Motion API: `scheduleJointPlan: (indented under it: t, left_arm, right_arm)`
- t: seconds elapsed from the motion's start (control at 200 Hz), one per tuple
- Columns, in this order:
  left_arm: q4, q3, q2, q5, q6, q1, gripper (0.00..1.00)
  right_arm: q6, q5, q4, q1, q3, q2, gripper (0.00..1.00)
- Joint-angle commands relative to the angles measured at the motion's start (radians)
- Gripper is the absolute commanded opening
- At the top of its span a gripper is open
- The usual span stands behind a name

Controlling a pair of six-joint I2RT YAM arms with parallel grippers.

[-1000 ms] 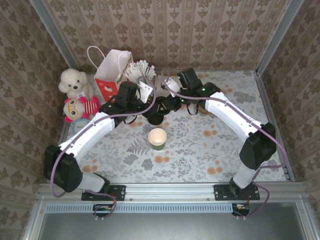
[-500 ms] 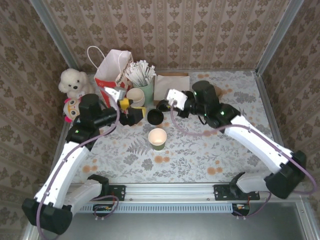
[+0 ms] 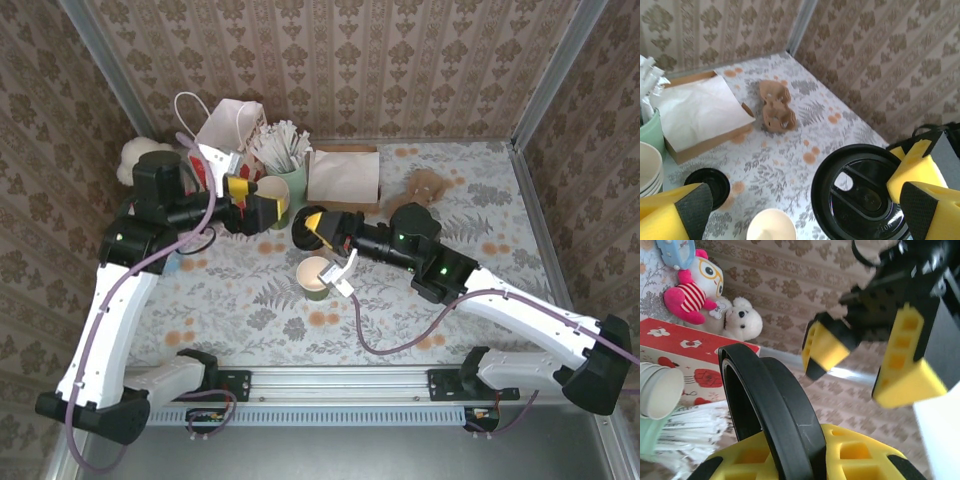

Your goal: Pack the takeout coffee

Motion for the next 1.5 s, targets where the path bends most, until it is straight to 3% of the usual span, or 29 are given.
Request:
scheduleJointPlan:
  t: [0.0, 0.14, 0.265, 0.34, 0.435, 0.57, 0.785, 1.5]
  left_arm:
    - [-0.168, 0.06, 0.025, 0.062, 0.21, -0.038, 1.0]
    - [-0.286, 0.15, 0.088, 0.038, 0.367, -0.095, 0.96]
    - [-0.378, 0.203, 0.153, -0.012, 0.44, -0.129, 0.86]
    - [-0.414, 0.23, 0.184, 0.017, 0.477, -0.133, 0.79]
    - [-0.412, 0.222, 0.185, 0.061, 0.534, -0.142, 0.73]
    - [-0.365, 0.173, 0.158, 0.059, 0.603, -0.142, 0.74]
    - [-0.392, 0.179, 0.167, 0.094, 0.645, -0.142, 0.61]
    - [-0.461, 0.228, 0.264, 0.181, 0.696, -0.151, 0.42]
  right_arm:
    - [-0.25, -0.169, 0.037, 0.003, 0.002, -0.007, 0.11]
    - [-0.298, -0.215, 0.016, 0.01, -0.001, -0.019, 0.09]
    - [-0.305, -0.213, 0.034, 0.02, -0.01, -0.027, 0.09]
    - [-0.294, -0.208, 0.016, 0.024, -0.007, -0.034, 0.1]
    - [-0.276, -0.201, -0.004, 0.023, -0.006, -0.038, 0.09]
    - [-0.237, -0.197, -0.036, 0.024, 0.001, -0.054, 0.09]
    - [-0.22, -0.197, -0.066, 0.025, 0.014, -0.06, 0.09]
    - [-0.197, -0.168, -0.09, 0.07, 0.062, -0.023, 0.08]
